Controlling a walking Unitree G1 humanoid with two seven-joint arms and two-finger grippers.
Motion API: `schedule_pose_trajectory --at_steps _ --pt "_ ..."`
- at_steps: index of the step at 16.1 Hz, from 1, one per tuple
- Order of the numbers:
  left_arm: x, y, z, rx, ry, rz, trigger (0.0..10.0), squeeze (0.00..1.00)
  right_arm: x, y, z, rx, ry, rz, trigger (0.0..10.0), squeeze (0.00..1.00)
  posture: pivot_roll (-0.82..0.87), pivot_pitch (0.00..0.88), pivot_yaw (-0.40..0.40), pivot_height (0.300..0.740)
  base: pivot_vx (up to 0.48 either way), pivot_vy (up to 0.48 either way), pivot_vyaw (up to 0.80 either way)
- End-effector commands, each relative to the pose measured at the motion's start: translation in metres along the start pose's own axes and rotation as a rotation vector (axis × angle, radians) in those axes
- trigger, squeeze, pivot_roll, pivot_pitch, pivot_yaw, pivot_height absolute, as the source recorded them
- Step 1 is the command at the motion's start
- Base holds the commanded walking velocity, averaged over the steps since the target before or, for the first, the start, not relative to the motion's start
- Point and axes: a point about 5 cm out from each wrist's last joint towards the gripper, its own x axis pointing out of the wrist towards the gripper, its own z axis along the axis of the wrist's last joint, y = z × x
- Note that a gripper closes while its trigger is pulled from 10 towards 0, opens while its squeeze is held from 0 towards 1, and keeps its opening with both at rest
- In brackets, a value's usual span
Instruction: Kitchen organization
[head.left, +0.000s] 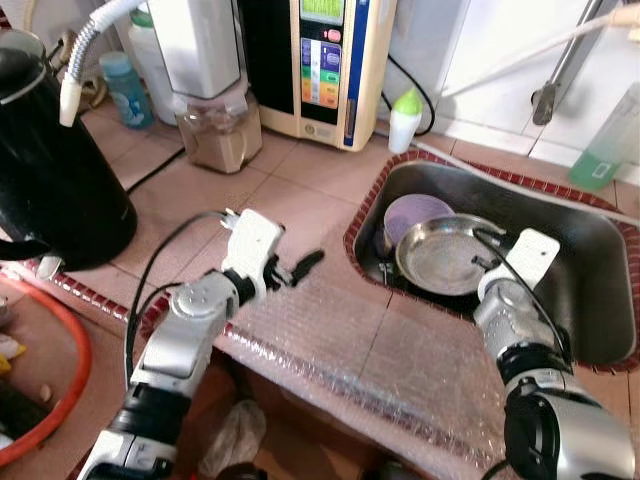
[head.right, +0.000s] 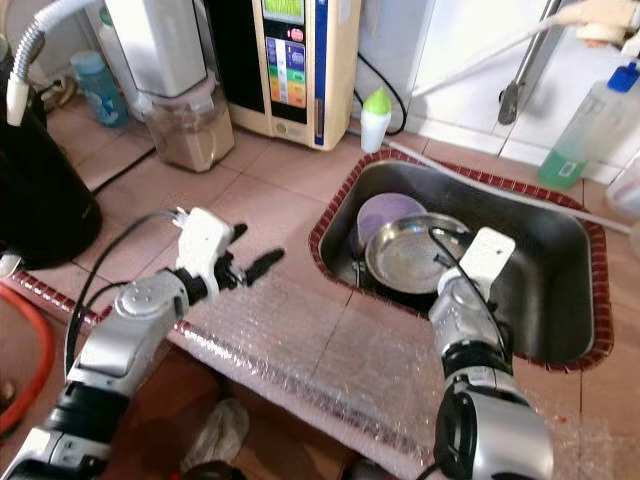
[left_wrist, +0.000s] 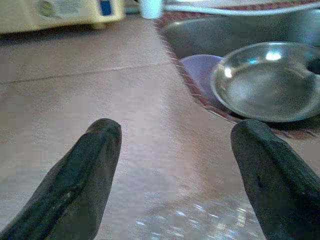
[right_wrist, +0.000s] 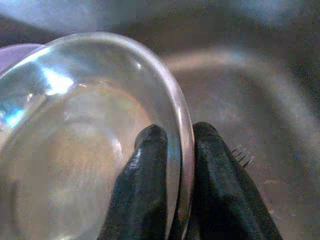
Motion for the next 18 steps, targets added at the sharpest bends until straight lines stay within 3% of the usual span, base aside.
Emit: schedule_pose_trajectory --at_steps 1,4,6,8,11,14,17,18 --pt "-0.002 -0.001 0.003 0.027 0.004 -0.013 10.0 1.00 0.001 -0.003 0.001 -0.002 -0.011 -0.010 10.0 1.00 0.01 0.000 0.025 0.740 0.000 0.000 0.00" --pt "-0.003 -0.001 0.003 0.019 -0.002 -0.002 10.0 1.00 0.000 0.000 0.007 -0.096 -0.091 0.035 10.0 1.00 0.01 0.000 0.025 0.740 0.000 0.000 0.00" --pt "-0.004 0.006 0.006 -0.011 -0.035 0.095 10.0 1.00 -0.003 0.000 0.014 -0.124 -0.164 0.077 10.0 1.00 0.00 0.000 0.021 0.740 0.000 0.000 0.00" --pt "-0.013 0.017 0.004 -0.045 -0.093 0.285 10.0 1.00 -0.011 0.007 0.016 -0.203 -0.258 0.152 10.0 1.00 0.00 0.000 0.018 0.740 0.000 0.000 0.00" --pt "-0.026 0.001 -0.010 -0.044 -0.080 0.345 10.0 1.00 -0.032 0.004 0.011 -0.229 -0.393 0.266 10.0 1.00 0.01 0.000 0.013 0.740 0.000 0.000 0.00" --pt "-0.026 -0.010 -0.017 -0.047 -0.068 0.381 10.0 1.00 -0.048 0.005 0.006 -0.250 -0.461 0.330 10.0 1.00 0.00 0.000 0.015 0.740 0.000 0.000 0.00" --pt "-0.023 -0.011 -0.010 -0.053 -0.104 0.411 10.0 1.00 -0.065 0.021 0.006 -0.229 -0.478 0.401 10.0 1.00 0.00 0.000 0.021 0.740 0.000 0.000 0.00" --pt "-0.022 -0.008 -0.006 -0.054 -0.115 0.423 10.0 0.24 -0.068 0.026 0.009 -0.242 -0.497 0.424 10.0 1.00 0.00 0.000 0.026 0.740 0.000 0.000 0.00"
